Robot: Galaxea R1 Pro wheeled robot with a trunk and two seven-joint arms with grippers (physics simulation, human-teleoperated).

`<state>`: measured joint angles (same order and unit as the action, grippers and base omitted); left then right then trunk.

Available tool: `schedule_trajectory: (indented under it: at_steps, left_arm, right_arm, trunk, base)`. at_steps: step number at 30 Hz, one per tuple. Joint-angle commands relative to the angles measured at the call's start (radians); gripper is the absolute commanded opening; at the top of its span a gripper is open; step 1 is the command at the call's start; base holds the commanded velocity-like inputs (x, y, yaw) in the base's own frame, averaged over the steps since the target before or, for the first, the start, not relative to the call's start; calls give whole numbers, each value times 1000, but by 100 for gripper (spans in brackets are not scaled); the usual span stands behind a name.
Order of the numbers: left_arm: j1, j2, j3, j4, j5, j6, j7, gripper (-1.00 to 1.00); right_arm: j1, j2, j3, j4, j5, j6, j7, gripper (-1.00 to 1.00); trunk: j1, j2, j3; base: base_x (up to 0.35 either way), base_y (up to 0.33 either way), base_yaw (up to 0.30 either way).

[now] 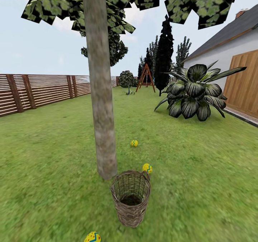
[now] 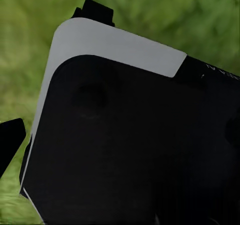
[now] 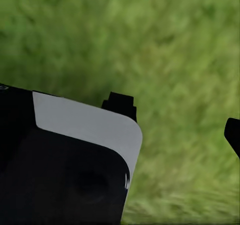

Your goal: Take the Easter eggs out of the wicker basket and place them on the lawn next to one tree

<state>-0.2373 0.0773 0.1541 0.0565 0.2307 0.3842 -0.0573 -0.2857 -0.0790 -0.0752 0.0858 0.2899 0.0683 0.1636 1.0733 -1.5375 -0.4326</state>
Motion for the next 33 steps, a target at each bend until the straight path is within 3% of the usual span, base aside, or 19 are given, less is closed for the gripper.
schedule_trajectory:
  at_steps: [1, 6, 16, 24, 33]
  left_arm:
    - [8, 0, 5, 2, 4, -6, -1, 100]
    - [55, -1, 5, 2, 5, -70, -1, 100]
    - [111, -8, 5, 3, 5, -79, -2, 100]
    - [195, -22, 5, 3, 6, -94, -3, 100]
    - [242, -26, 5, -1, 6, -98, -2, 100]
  right_arm:
    - [1, 0, -8, 4, 8, 3, 2, 100]
    - [30, 8, -8, 7, 8, 7, 2, 100]
    - [131, 23, -8, 8, 6, 2, 1, 100]
    - [206, 37, -8, 8, 7, 5, 1, 100]
    - [223, 36, -9, 5, 5, 7, 1, 100]
  trunk:
    - [-4, 7, 2]
    - [-23, 42, 18]
    - [-61, 112, 49]
    - [-92, 168, 74]
    - [-127, 231, 102]
  base:
    - [0, 0, 0]
    - [0, 0, 0]
    - [0, 0, 0]
    - [0, 0, 0]
    - [0, 0, 0]
